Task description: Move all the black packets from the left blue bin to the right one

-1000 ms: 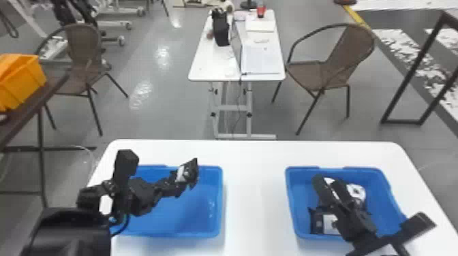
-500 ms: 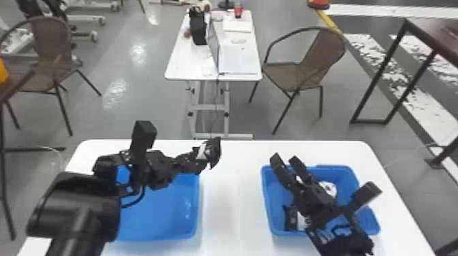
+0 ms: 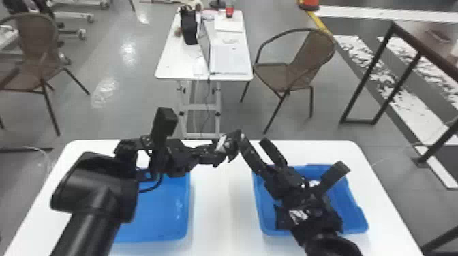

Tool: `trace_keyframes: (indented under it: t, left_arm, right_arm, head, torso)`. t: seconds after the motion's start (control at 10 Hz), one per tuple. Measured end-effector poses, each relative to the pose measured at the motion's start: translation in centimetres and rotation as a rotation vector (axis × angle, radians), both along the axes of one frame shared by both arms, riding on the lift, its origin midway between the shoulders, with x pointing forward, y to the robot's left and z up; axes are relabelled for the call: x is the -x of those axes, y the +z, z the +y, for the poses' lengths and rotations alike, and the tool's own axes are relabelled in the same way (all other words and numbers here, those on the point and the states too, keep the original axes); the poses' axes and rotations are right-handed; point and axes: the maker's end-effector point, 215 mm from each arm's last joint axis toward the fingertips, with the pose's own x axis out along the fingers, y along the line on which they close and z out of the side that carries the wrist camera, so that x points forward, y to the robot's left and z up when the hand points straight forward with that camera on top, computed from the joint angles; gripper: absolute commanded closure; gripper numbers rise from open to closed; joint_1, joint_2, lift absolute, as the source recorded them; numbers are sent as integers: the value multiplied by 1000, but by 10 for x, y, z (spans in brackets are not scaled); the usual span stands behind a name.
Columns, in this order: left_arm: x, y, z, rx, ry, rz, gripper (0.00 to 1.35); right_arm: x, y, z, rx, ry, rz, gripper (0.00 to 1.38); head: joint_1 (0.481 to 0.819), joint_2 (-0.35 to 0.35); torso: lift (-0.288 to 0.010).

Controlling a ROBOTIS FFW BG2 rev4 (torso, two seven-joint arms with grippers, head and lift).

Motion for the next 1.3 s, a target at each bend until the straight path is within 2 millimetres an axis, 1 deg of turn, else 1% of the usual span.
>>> trace_keyframes:
  t: [0.2, 0.3, 0.4, 0.5, 0.6, 0.7, 0.8, 0.9, 1.1, 1.2, 1.3]
  left_arm:
    - [1, 3, -13, 12, -26, 5, 1216]
    - [3, 3, -18, 18, -36, 12, 1216]
    - [4, 5, -24, 28, -45, 15, 1216]
    - [5, 9, -30, 41, -56, 14, 1216]
    - [6, 13, -35, 54, -65, 13, 1216]
    - [7, 16, -38, 68, -70, 15, 1216]
    - [8, 17, -40, 80, -71, 20, 1217]
    - [10, 17, -41, 89, -72, 26, 1217]
    - [10, 17, -41, 98, -70, 32, 1214]
    - [11, 17, -40, 103, -67, 35, 1187]
    - [11, 16, -39, 110, -60, 38, 1035]
  right_arm:
    - [-2, 12, 14, 27, 26, -32, 205]
    - [-3, 15, 21, 50, 41, -40, 205]
    - [-4, 14, 28, 77, 55, -41, 203]
    - [-6, 9, 32, 106, 57, -28, 203]
    - [-7, 2, 34, 134, 54, -9, 243]
    - [-9, -5, 34, 156, 46, 10, 743]
    - [-11, -10, 31, 166, 33, 27, 1093]
    - [-14, -13, 24, 174, 4, 44, 1095]
    - [-14, -10, 15, 174, -20, 38, 1116]
    - [-14, -10, 13, 167, -26, 35, 1193]
    - [-15, -9, 11, 161, -35, 34, 1199]
  head:
    - [695, -80]
    - [695, -79]
    - [695, -76]
    - [695, -77]
    - [695, -80]
    - [695, -84]
    - [695, -86]
    - [695, -94]
    - [695, -106]
    - [695, -107]
    - [695, -108]
  torso:
    - [0]
    - [0]
    - [0]
    - [0]
    - [0]
    - [0]
    - [0]
    - [0]
    - [0]
    - [0]
    - [0]
